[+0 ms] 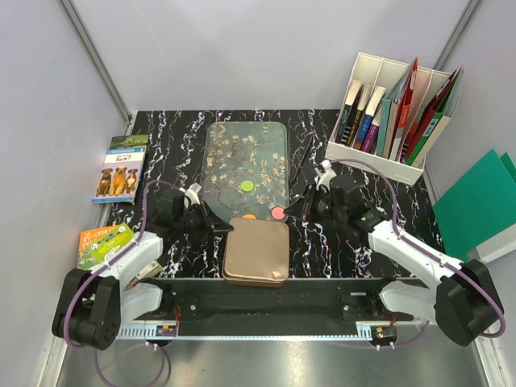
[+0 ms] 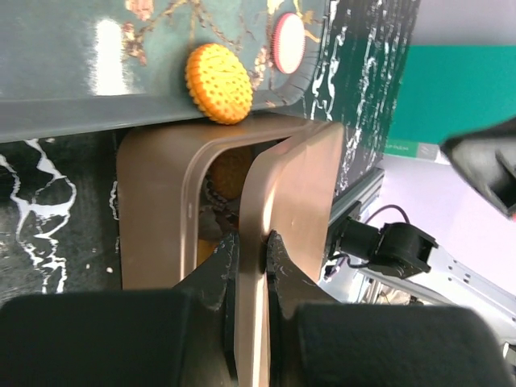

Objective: Pack the cookies

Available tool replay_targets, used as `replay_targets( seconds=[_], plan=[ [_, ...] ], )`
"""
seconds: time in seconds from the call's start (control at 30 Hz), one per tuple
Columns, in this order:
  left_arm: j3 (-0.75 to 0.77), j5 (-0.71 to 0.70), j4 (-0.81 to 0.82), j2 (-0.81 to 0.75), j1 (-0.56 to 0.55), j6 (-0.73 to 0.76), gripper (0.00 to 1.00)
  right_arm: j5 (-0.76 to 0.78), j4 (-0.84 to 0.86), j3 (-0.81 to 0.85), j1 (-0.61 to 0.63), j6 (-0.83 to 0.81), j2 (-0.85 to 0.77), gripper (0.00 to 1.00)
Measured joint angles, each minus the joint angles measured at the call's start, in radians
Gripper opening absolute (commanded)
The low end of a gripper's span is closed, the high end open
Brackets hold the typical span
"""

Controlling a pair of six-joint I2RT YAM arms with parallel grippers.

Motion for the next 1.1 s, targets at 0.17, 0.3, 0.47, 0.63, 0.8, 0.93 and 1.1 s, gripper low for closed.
replay_targets(
  seconds=[0.17,0.3,0.47,0.63,0.8,0.93,1.1],
  plan=[
    [0.007,-0.025,-0.017,0.014,0.000,0.010,0.00,-0.123,0.103,-0.017,0.026,0.028,0.048,0.21],
    [0.007,-0.047,-0.025,0.026,0.000,0.013,0.00,-0.217,0.201,-0.040,0.051,0.058,0.102,0.20],
    [0.007,-0.058,-0.027,0.027,0.003,0.013,0.00,-0.288,0.291,-0.078,0.075,0.081,0.185,0.19],
    [0.013,-0.064,-0.036,0.028,0.003,0.013,0.04,-0.324,0.370,-0.118,0.093,0.098,0.288,0.19],
    [0.024,-0.077,-0.056,0.027,0.003,0.018,0.15,-0.351,0.441,-0.129,0.119,0.115,0.370,0.18],
    [0.035,-0.092,-0.072,0.027,0.003,0.027,0.38,-0.366,0.499,-0.129,0.127,0.120,0.399,0.18],
    [0.045,-0.126,-0.109,0.026,0.002,0.043,0.60,-0.369,0.523,-0.129,0.129,0.127,0.436,0.17]
  ],
)
